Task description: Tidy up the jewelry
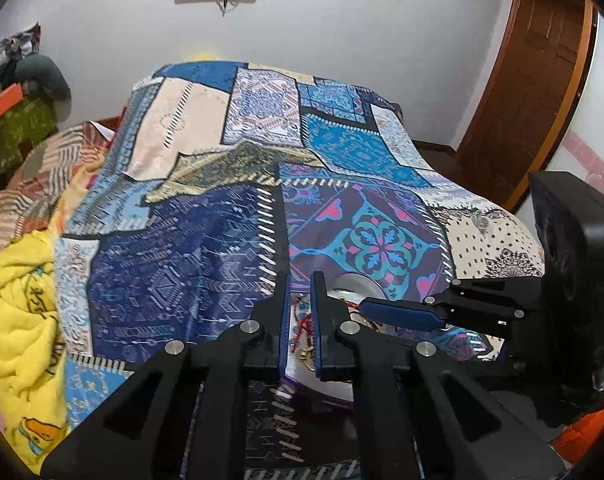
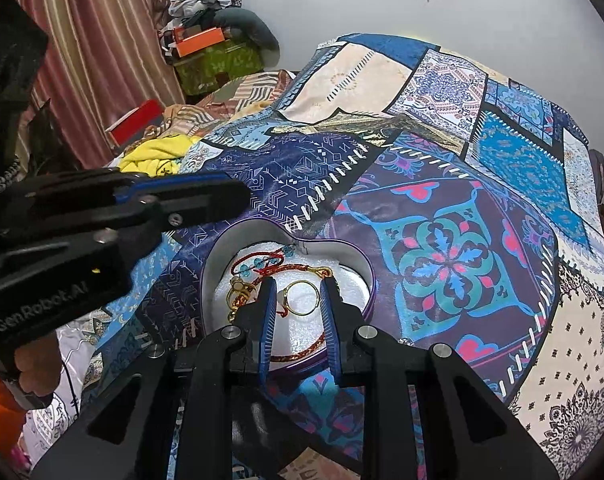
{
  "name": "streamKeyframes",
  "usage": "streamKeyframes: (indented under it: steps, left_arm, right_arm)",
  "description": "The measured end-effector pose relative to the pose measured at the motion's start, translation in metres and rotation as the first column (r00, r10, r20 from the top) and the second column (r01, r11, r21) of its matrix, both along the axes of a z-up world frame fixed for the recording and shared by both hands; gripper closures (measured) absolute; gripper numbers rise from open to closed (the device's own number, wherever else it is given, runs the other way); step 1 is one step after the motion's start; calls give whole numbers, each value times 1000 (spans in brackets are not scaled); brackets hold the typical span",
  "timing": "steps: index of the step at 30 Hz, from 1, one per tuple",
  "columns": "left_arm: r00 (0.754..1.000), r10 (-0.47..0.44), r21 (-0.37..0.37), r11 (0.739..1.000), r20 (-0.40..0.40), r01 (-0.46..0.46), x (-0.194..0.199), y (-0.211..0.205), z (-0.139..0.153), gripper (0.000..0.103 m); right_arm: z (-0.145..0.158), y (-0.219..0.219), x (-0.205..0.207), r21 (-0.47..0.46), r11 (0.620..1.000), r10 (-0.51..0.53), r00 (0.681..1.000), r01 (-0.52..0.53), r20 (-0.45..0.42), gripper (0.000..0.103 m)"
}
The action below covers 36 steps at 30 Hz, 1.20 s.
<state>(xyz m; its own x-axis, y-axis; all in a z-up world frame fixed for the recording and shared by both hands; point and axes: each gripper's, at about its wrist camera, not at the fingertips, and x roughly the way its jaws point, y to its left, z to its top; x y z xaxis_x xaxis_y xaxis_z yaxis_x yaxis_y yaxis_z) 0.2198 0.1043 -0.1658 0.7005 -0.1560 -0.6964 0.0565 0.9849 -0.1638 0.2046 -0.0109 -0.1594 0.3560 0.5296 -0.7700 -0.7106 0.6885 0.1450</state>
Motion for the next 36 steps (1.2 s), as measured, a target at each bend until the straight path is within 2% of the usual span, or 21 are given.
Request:
streamKeyframes:
  steps: [6,8,10,11,13,17,19,28,36]
  left_arm:
    - [999,37,36,999,12,-37,-8,7,6,93]
    - [998,54,39,998,15,-55,-11,10,9,88]
    - [997,68,47,996,24,-69,-14,11,12,74]
    - [996,77,56,995,32,-79,-17,11,14,72]
    - [996,84,64,994,39,-86,-21,11,19,69]
    - [994,93,69,993,59,-97,-30,9,30,59]
    - [993,100,80,991,70,-105,-35,5,35,51]
    - [993,80,105,990,90,-90,-52,-21,52,43]
    - [998,32,109,993,61,-39,-52,-57,50,39]
  right_arm:
    - [5,1,-1,-12,1000,-15,1000,15,-2,83]
    - [8,0,-3,-15,1000,-18,1000,18,6,83]
    - [14,-2,-5,-13,1000,-24,1000,24,12,82]
    - [17,-5,-6,-11,1000,-27,1000,27,16,81]
    - [23,-9,-10,-9,999,-35,999,35,32,78]
    - [39,-24,-17,11,997,-74,994,74,79,58]
    - [46,-32,-20,19,996,-91,992,90,92,58]
    - [64,-85,-24,37,981,-192,973,189,126,58]
    - [64,-139,-21,35,959,-283,949,281,138,58]
